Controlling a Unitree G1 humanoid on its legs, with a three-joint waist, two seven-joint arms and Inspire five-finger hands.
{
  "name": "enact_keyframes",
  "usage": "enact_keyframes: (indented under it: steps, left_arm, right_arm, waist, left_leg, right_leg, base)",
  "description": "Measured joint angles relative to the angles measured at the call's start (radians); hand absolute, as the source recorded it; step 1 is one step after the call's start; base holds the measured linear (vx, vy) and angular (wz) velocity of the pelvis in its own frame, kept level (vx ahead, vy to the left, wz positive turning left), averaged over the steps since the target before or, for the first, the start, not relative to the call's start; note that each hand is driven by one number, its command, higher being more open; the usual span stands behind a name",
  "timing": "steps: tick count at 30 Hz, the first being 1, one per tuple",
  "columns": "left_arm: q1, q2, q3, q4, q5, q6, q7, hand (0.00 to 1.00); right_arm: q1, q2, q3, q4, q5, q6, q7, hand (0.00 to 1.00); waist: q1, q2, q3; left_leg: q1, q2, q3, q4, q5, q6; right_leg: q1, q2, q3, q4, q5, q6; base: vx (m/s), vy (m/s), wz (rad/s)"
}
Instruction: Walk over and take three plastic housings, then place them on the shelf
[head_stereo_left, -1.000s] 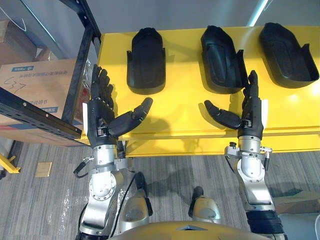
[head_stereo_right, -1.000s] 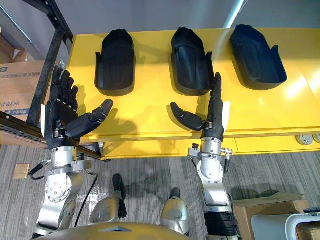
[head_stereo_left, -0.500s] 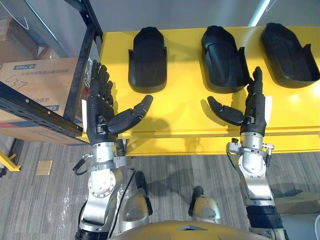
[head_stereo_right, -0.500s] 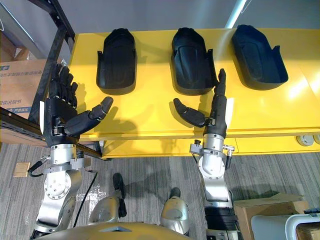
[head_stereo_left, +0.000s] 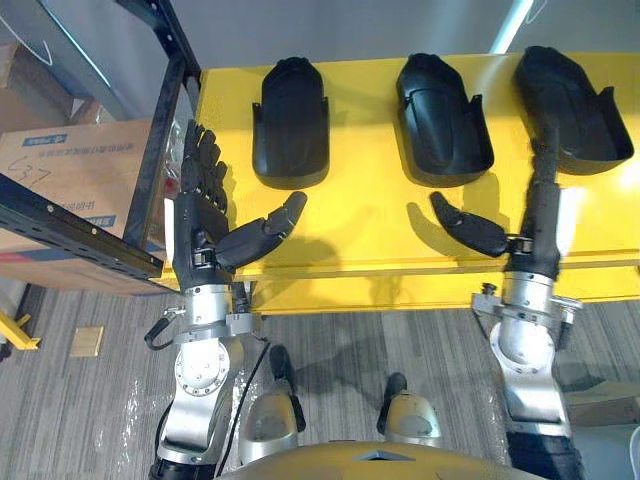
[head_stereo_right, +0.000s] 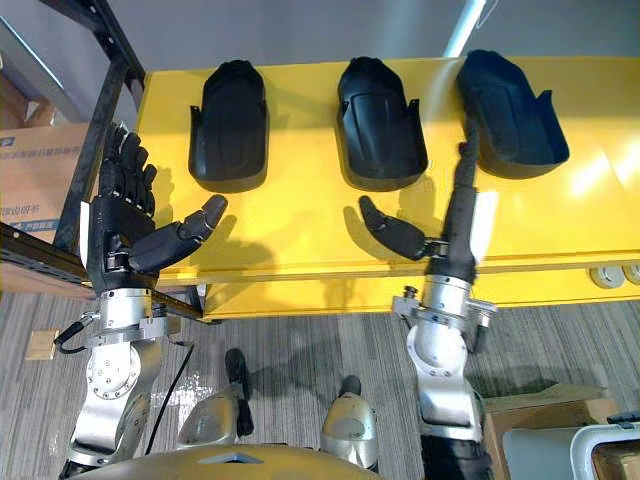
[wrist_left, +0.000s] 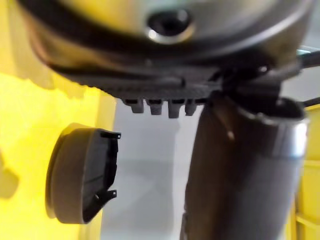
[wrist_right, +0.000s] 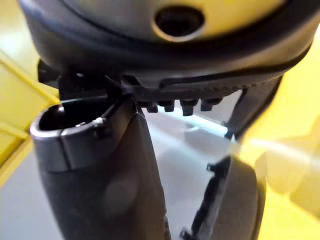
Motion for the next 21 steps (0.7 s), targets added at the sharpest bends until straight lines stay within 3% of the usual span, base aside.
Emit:
enact_keyframes:
  steps: [4,7,13,21]
  left_arm:
    - [0.005,0.010,0.000,0.000,-0.009,0.000,-0.020,1.00]
    - [0.010,0.031,-0.001,0.001,-0.035,0.000,-0.032,1.00]
    - [0.002,0.057,-0.018,0.038,-0.040,0.001,-0.055,1.00]
    - [0.001,0.084,-0.019,0.085,-0.043,0.004,-0.067,1.00]
  right_arm:
    - [0.047,-0.089,-0.177,-0.012,-0.040,0.080,0.007,1.00]
    - [0.073,-0.152,-0.250,-0.011,-0.027,0.097,0.041,1.00]
    - [0.052,-0.336,-0.261,0.151,0.018,0.087,0.133,1.00]
    - [-0.096,-0.523,-0.177,0.474,0.107,0.083,0.222,1.00]
  waist:
    - [-0.016,-0.013,-0.005]
    - [-0.038,-0.030,-0.018]
    - [-0.051,-0.057,-0.077]
    - [-0.036,-0.042,-0.087]
  left_leg:
    - [0.014,0.007,0.039,0.000,-0.017,-0.004]
    - [0.029,0.012,0.062,0.000,-0.018,-0.004]
    - [0.041,0.026,0.080,0.000,-0.026,-0.013]
    - [0.020,0.035,0.045,0.000,-0.011,-0.013]
  right_leg:
    - [0.012,0.014,0.032,-0.054,0.036,0.002]
    - [0.022,0.022,0.053,-0.076,0.048,0.003]
    - [0.034,0.038,0.071,-0.103,0.062,0.005]
    - [0.034,0.048,0.036,-0.102,0.066,0.003]
  base:
    - [0.00,0.014,-0.25]
    - [0.01,0.002,-0.24]
    - [0.01,-0.008,-0.11]
    - [-0.02,-0.010,0.12]
